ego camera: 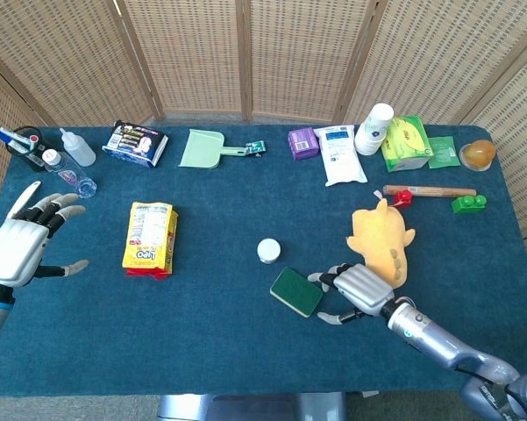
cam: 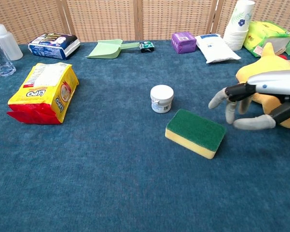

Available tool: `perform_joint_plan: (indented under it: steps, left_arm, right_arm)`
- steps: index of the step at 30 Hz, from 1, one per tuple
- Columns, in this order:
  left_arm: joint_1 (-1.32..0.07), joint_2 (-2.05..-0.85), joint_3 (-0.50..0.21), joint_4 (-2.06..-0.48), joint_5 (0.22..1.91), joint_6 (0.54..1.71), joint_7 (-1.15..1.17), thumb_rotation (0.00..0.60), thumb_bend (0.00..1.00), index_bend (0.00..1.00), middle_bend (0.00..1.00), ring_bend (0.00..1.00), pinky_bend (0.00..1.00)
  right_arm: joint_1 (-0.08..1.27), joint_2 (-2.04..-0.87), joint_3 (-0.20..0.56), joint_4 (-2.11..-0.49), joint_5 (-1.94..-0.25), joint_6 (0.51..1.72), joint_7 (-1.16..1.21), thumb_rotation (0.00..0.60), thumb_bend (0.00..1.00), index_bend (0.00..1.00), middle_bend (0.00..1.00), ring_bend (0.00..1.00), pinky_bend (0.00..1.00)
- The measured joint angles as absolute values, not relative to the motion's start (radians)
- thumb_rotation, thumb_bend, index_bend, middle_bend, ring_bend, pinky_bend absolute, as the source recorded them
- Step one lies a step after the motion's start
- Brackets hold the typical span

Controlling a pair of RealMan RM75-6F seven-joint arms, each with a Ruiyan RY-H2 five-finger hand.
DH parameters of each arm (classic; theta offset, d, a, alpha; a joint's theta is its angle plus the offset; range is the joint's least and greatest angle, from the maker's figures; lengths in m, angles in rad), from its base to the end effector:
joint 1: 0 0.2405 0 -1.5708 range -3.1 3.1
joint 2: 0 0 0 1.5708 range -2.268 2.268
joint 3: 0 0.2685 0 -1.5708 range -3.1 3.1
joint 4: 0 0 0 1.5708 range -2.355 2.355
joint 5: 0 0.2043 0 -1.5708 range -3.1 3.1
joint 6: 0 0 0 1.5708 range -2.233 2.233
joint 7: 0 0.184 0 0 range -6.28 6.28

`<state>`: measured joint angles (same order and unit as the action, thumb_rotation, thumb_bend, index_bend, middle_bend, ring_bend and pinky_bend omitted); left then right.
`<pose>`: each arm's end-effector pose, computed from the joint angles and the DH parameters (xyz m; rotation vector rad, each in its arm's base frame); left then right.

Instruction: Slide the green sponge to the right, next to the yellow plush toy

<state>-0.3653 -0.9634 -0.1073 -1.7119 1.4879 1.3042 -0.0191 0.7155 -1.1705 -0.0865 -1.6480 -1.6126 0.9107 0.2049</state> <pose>-0.2410 0.3094 0.1913 -1.6148 -0.7756 -1.0071 -0.1846 -0.3160 0.0320 2.2284 -1.0557 0.8895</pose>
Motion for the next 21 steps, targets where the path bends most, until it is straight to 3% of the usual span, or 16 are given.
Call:
perform_joint_plan:
  steps: [6,11,16,21]
  left_arm:
    - [-0.363,-0.963,-0.108,-1.714,1.496,1.312,-0.025,0.485,0.11,0.22,0.18,0.17,0.35]
    - [-0.361,-0.962,-0.109,-1.713,1.503,1.319,-0.032,0.483,0.11,0.22,0.18,0.17,0.35]
    - [-0.359,-0.955,-0.113,-1.71,1.501,1.323,-0.046,0.483,0.11,0.21,0.18,0.17,0.35]
    - [-0.356,-0.948,-0.114,-1.707,1.498,1.323,-0.066,0.488,0.11,0.21,0.18,0.17,0.35]
  right_arm:
    - [0.688,-1.136,-0.084,-1.682,-1.608,0.95,0.178,0.208,0.36,0.17,0.38,0.26,0.33]
    - [0.667,-1.146,-0.069,-1.687,-1.618,0.993,0.146,0.222,0.35,0.06,0.22,0.15,0.3]
    - [0.659,-1.177,-0.057,-1.682,-1.62,1.003,0.099,0.313,0.31,0.0,0.13,0.07,0.27]
    - [0.66,-1.217,-0.042,-1.687,-1.622,1.001,0.073,0.414,0.28,0.0,0.11,0.05,0.27]
